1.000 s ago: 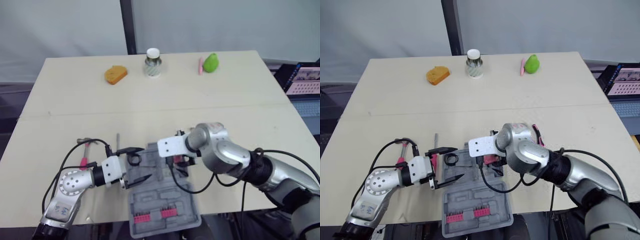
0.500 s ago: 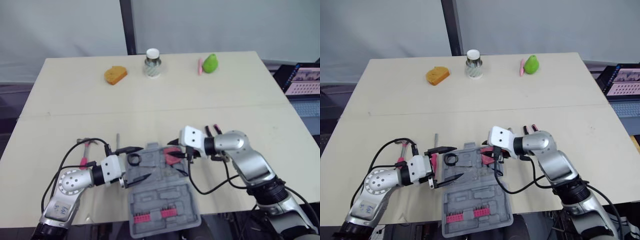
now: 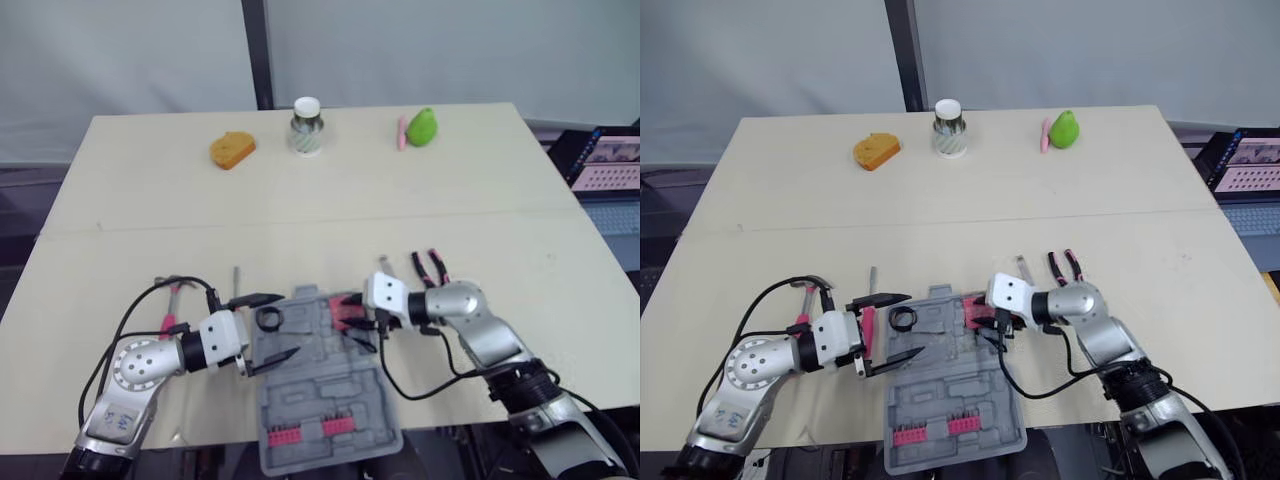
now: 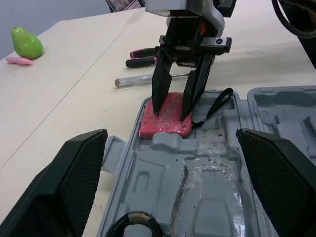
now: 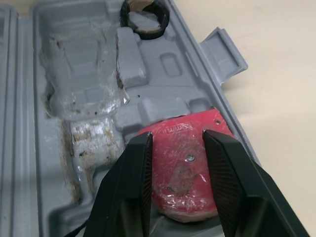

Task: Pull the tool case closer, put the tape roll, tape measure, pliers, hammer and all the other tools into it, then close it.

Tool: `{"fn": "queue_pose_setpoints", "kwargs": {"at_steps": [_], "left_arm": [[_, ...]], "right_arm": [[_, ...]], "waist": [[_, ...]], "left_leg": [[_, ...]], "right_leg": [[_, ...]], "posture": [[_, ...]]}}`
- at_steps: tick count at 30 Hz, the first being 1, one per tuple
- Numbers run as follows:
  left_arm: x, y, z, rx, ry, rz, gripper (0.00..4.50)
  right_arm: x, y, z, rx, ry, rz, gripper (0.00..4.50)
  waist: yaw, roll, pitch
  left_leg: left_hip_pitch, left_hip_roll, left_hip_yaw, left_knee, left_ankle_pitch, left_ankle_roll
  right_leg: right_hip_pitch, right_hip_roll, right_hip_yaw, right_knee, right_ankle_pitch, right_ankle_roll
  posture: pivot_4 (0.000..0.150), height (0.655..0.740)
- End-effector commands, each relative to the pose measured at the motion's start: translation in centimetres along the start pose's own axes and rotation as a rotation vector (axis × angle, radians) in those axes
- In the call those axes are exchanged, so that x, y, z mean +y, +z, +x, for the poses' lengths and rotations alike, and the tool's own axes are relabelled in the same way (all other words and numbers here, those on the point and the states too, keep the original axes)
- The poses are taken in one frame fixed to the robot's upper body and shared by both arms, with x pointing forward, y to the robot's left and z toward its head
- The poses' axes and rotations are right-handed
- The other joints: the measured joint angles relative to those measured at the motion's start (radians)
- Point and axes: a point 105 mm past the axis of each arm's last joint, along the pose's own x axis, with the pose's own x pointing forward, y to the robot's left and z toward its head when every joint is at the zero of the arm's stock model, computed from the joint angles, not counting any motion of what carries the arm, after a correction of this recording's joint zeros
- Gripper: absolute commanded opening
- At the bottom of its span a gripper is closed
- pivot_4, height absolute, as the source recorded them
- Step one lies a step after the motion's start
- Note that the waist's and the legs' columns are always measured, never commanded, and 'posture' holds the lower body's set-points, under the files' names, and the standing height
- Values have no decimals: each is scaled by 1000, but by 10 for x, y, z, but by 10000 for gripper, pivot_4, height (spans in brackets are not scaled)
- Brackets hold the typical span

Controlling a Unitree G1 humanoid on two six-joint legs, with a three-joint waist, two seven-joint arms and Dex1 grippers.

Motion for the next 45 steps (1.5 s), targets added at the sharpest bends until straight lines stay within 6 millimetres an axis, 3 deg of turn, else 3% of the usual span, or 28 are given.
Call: {"fn": "queue_pose_setpoints", "kwargs": {"at_steps": [1,9,14,23,28,31,32,35,38,39,42,45], "left_arm": [[3,10,-3,-19,11,32,45000],[6,10,-5,-7,13,37,45000],[6,10,-7,4,8,35,45000],[6,11,-9,12,8,34,45000],[7,11,-9,20,16,47,45000],[10,12,-8,11,53,1,45000],[11,11,-8,16,67,-15,45000],[17,6,-11,43,119,-89,45000],[22,0,-20,80,173,-172,45000],[24,-7,-29,115,205,-203,45000],[31,-24,-61,206,325,-272,45000],[50,-36,-112,279,538,-293,45000]], "right_arm": [[5,-26,1,63,10,24,17095],[16,-58,7,83,20,122,17095],[27,-70,11,77,49,229,17095],[38,-87,13,120,86,290,17095],[34,-80,16,85,84,276,17095],[20,-52,12,-43,48,292,17095],[14,-39,7,-91,31,299,17095],[2,-7,-17,-186,2,321,25388],[-4,10,-52,-224,-33,366,39589],[-6,8,-74,-216,-74,394,44143],[-7,-8,-122,-149,-190,459,44646],[-6,-36,-165,-79,-331,543,44646]], "waist": [[0,0,0],[0,-5,-4],[1,-7,-6],[4,-8,-23],[3,-7,-28],[5,-5,-27],[8,-4,-26],[22,3,-20],[31,10,-11],[36,12,-10],[45,11,-8],[49,6,-5]], "left_leg": [[0,0,0,0,0,0],[4,0,-1,0,0,0],[17,0,-1,-3,0,0],[19,1,-2,-4,0,0],[22,3,-4,-4,-1,-1],[21,3,-5,-4,-1,-2],[21,3,-5,-4,-1,-2],[18,2,-5,-4,-2,-1],[16,2,-6,-3,-2,-1],[15,2,-5,-2,-2,-1],[15,2,-5,-4,-2,0],[15,3,-4,-5,-2,0]], "right_leg": [[1,0,0,0,0,0],[5,0,0,0,0,0],[19,0,0,-5,0,0],[24,2,0,-11,0,0],[33,5,0,-22,0,-1],[34,5,0,-22,0,-1],[33,5,0,-23,0,-1],[32,5,1,-26,0,-1],[31,5,1,-26,0,0],[31,5,1,-26,0,0],[30,5,0,-28,0,0],[30,7,0,-30,0,0]], "posture": [[1500,7400],[1500,7400],[1500,7400],[1500,7400],[1500,7400],[1500,7400],[1500,7400],[1500,7400],[1500,7400],[1500,7400],[1500,7400],[1500,7400]]}}
